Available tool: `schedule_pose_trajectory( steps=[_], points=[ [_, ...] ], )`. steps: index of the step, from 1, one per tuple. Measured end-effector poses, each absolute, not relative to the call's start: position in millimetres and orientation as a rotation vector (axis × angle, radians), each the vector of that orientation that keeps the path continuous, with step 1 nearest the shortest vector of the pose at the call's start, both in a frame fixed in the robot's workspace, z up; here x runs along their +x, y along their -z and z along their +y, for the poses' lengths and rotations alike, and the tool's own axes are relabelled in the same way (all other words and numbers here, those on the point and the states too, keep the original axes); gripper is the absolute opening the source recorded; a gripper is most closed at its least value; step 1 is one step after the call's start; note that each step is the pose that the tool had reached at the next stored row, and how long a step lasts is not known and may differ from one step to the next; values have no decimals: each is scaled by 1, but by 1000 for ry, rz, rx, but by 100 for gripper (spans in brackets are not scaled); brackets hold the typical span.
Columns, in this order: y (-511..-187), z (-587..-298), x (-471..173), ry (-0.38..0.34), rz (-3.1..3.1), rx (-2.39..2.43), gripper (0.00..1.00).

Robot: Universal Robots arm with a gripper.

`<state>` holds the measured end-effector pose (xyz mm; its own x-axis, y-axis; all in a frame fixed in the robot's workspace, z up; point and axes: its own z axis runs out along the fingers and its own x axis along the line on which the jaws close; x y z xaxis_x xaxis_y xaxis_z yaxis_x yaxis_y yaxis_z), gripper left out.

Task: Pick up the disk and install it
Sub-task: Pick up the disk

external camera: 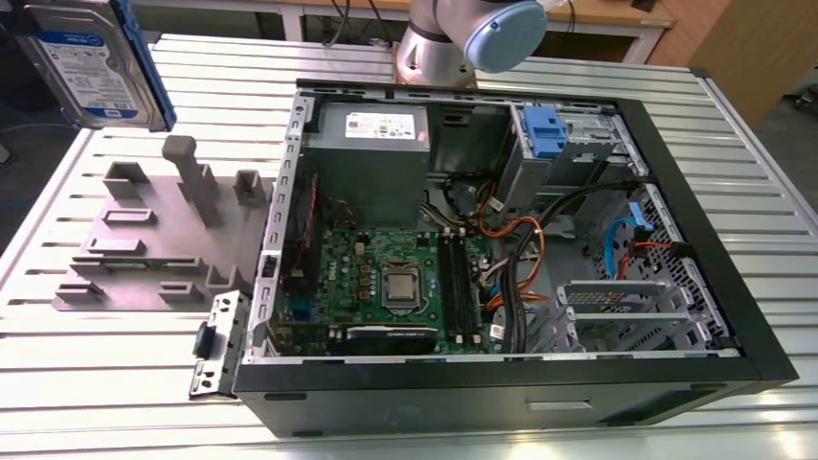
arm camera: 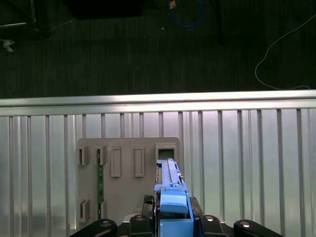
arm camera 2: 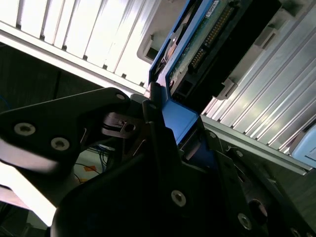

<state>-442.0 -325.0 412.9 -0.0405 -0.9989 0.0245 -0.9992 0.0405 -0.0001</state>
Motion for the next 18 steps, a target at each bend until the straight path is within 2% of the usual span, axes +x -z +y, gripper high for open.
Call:
schedule_pose_trajectory(
  steps=[18],
  points=[
    [-417, -325, -442, -27, -2253, 2163, 36]
  ],
)
